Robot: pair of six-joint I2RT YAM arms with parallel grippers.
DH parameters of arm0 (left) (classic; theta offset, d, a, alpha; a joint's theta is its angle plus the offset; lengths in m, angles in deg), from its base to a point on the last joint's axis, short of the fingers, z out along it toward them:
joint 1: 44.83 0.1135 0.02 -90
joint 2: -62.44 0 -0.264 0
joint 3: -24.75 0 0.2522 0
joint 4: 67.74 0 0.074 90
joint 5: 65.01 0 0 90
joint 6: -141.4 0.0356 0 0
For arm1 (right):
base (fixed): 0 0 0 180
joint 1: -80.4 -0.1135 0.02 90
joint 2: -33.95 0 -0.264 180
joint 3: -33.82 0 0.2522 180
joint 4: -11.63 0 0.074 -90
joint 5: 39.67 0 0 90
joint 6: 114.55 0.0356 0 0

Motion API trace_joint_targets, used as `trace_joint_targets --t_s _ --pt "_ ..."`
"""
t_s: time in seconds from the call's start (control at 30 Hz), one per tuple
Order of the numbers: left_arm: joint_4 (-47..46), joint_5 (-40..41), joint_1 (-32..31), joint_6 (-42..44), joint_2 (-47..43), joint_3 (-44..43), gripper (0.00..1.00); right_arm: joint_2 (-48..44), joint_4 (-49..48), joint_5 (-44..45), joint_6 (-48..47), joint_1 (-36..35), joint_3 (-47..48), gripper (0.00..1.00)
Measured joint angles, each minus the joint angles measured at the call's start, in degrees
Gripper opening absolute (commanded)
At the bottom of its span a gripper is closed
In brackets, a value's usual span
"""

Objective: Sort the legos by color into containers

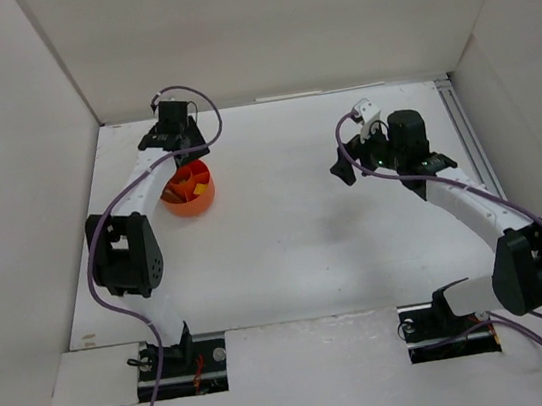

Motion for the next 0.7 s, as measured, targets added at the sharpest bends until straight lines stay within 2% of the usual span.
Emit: trace_joint_targets --t_s 0.1,0.13,0.5,0.7 --pt "-0.4 -1.9 -0.1 0.6 -2.6 0.1 0.74 0.0 0.0 0.1 0.0 0.0 0.0 1.0" --pt "-1.1 -2.6 -0.2 0.9 -4.4 0.3 1.0 -0.1 0.0 0.3 0.0 0.0 0.0 1.0" --pt "-11.7 -4.7 -1.6 -1.6 -37.6 14.9 1.0 -2.8 0.4 3.9 4.9 1.6 0.0 1.0" --pt "-10.6 -1.5 -1.6 -4.5 -42.4 21.9 1.0 -3.0 0.8 7.0 7.8 3.4 -0.2 1.0"
